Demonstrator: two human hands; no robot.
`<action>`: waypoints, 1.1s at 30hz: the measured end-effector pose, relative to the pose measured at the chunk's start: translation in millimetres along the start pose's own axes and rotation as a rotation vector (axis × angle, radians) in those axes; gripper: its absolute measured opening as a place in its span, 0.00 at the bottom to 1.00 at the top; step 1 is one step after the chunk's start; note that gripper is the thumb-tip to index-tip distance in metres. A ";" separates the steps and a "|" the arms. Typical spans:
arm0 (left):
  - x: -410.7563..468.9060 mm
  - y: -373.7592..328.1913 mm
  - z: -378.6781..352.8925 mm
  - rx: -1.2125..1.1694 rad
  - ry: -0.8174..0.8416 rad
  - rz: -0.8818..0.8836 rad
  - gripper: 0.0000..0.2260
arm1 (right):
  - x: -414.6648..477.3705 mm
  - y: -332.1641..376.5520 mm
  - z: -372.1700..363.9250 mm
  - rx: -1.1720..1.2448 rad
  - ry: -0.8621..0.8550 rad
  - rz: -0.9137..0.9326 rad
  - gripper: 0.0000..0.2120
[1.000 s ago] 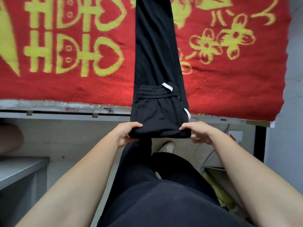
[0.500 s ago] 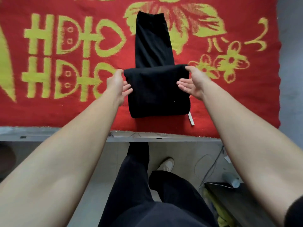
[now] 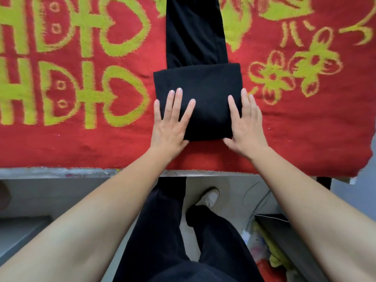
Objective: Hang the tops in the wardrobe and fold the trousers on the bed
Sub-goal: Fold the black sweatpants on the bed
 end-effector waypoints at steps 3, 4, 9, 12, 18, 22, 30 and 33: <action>19.5 -4.1 -19.3 0.049 0.157 0.004 0.51 | 14.8 16.8 -6.2 -0.074 0.053 0.133 0.60; 22.8 -3.3 -24.8 0.021 0.205 0.025 0.48 | 19.1 22.1 -11.7 -0.094 0.101 0.176 0.58; 16.5 -3.6 -26.5 -0.123 0.260 0.004 0.36 | 13.1 26.4 -18.8 0.007 0.187 0.186 0.49; 2.8 -7.0 -33.7 -0.072 0.362 -0.044 0.39 | 0.7 30.0 -24.7 -0.086 0.246 0.205 0.51; -2.2 -10.7 -53.5 -0.032 0.479 -0.045 0.48 | 4.9 35.0 -46.0 -0.162 0.375 0.207 0.52; 18.5 -1.8 -67.2 -0.022 0.479 -0.049 0.54 | 15.9 36.0 -58.0 -0.179 0.341 0.189 0.56; 29.5 3.9 -86.4 -0.001 0.490 -0.068 0.68 | 27.0 32.2 -76.1 -0.159 0.299 0.192 0.68; 26.4 4.1 -76.5 0.000 0.453 -0.085 0.68 | 24.4 29.8 -69.4 -0.184 0.256 0.226 0.66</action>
Point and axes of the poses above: each hand's wrist, its own x-axis towards the middle knuckle, its own z-axis out of the back of the hand, y = z × x, the point moved 9 cm from there along x, towards the middle knuckle, and after that the axes turned 3 degrees about -x, right-handed, at the moved point
